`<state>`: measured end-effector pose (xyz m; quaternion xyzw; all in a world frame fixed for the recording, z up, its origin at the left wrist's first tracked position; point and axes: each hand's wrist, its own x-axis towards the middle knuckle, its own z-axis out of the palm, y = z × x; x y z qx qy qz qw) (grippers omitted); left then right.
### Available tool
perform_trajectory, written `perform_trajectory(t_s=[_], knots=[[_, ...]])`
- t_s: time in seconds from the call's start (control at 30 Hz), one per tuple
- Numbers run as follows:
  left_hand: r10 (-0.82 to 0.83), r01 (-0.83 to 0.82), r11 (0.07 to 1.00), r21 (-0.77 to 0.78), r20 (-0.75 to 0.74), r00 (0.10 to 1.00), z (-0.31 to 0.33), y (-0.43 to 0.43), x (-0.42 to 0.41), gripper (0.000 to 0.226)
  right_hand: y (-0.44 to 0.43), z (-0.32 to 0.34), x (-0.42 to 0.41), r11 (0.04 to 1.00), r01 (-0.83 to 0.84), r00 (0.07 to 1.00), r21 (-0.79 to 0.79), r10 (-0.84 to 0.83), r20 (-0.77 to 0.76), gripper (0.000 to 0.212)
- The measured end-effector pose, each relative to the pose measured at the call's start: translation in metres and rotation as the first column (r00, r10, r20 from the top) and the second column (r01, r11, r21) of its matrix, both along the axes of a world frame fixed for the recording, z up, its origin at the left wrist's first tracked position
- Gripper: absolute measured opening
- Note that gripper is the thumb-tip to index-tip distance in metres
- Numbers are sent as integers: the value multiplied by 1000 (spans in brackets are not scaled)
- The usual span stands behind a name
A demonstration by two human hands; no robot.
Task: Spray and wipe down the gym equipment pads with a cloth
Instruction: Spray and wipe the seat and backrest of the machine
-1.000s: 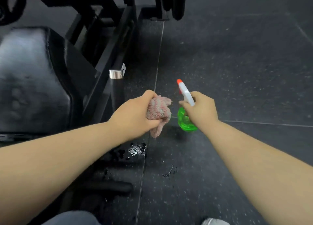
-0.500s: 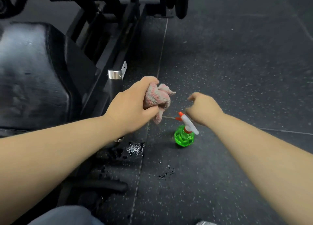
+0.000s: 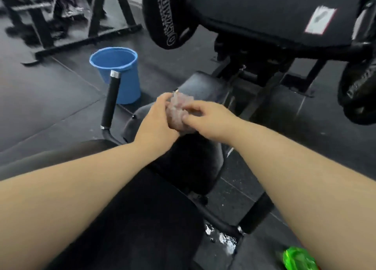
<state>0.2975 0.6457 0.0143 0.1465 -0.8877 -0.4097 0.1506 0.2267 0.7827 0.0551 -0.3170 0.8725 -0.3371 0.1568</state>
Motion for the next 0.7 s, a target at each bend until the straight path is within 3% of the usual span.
perform_trajectory(t_s=[0.13,0.2,0.3,0.37,0.5,0.57,0.63,0.7], knots=[[-160,175,984,-41,246,956,-27,-47,8,85,-44,-58,12,972,-119,950,202,171,-261,40],[-201,223,970,-94,205,958,-40,-70,13,74,-59,-84,24,953,-124,892,277,230,-390,42],[-186,204,970,-133,138,973,-48,-88,7,66,-68,-99,17,959,-167,786,231,270,-555,31],[-106,115,992,-50,150,983,-49,-97,6,70,-70,-93,-13,983,-58,733,173,160,-661,26],[90,-83,995,-60,136,987,-64,-108,6,51,-86,-64,-68,922,361,750,142,-196,-632,28],[131,-122,990,-65,159,979,-66,-106,3,44,-109,-70,-48,945,291,786,150,-147,-600,30],[166,-165,986,-21,195,967,-68,-108,1,37,-120,-89,-13,985,87,837,148,8,-546,27],[183,-199,978,63,201,962,-70,-113,-1,30,-108,-94,1,978,-87,818,191,180,-546,21]])
